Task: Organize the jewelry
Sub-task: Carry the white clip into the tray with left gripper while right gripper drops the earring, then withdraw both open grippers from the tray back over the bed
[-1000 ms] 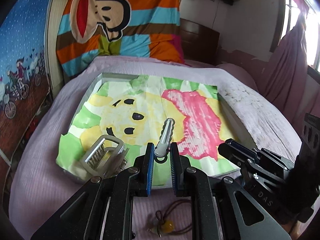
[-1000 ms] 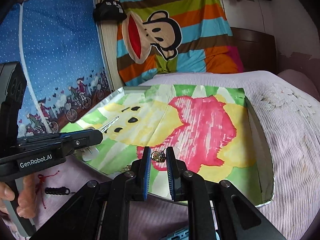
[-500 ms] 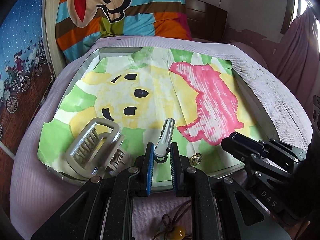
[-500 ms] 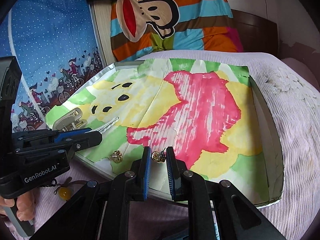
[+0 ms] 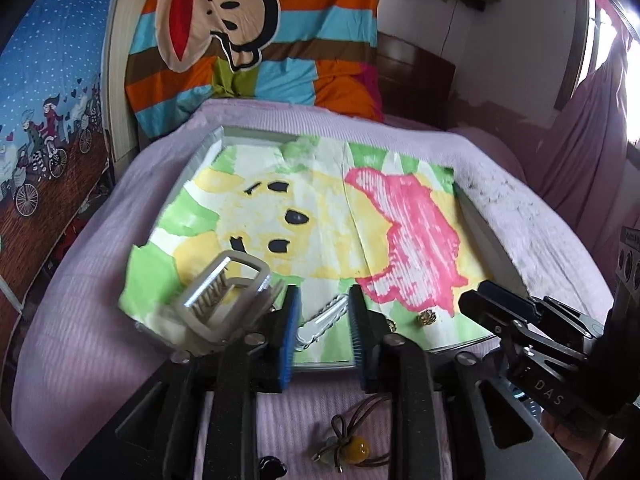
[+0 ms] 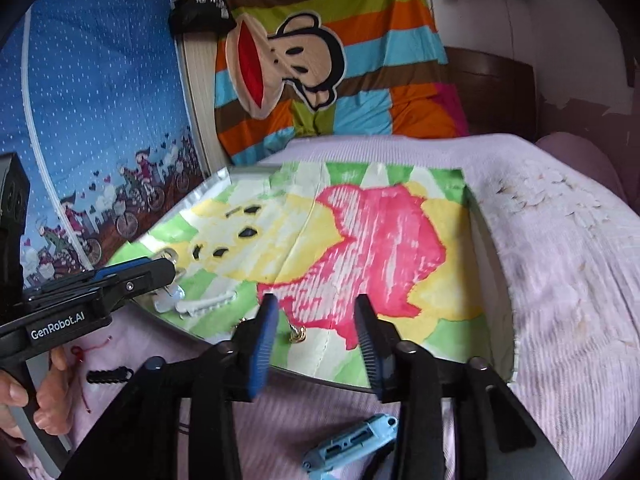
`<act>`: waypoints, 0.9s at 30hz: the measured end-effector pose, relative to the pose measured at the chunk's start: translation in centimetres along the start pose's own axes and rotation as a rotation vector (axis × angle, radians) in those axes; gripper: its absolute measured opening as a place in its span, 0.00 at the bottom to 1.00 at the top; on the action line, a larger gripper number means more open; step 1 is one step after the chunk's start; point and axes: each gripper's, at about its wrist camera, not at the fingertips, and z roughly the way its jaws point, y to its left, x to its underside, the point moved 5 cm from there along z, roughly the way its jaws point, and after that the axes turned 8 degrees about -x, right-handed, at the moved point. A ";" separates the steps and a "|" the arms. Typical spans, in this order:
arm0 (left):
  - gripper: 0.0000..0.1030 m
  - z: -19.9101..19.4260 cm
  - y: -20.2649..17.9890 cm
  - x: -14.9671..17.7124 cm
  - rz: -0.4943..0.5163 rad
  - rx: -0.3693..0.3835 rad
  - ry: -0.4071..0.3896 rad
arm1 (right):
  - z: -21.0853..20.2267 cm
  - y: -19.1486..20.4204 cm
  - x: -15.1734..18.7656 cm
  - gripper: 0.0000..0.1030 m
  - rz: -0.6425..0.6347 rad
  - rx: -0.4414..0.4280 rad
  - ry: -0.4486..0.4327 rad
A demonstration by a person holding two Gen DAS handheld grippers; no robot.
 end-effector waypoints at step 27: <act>0.97 -21.2 1.9 6.0 -0.024 -0.033 -0.422 | -16.8 7.9 3.8 1.00 -0.091 0.023 -0.461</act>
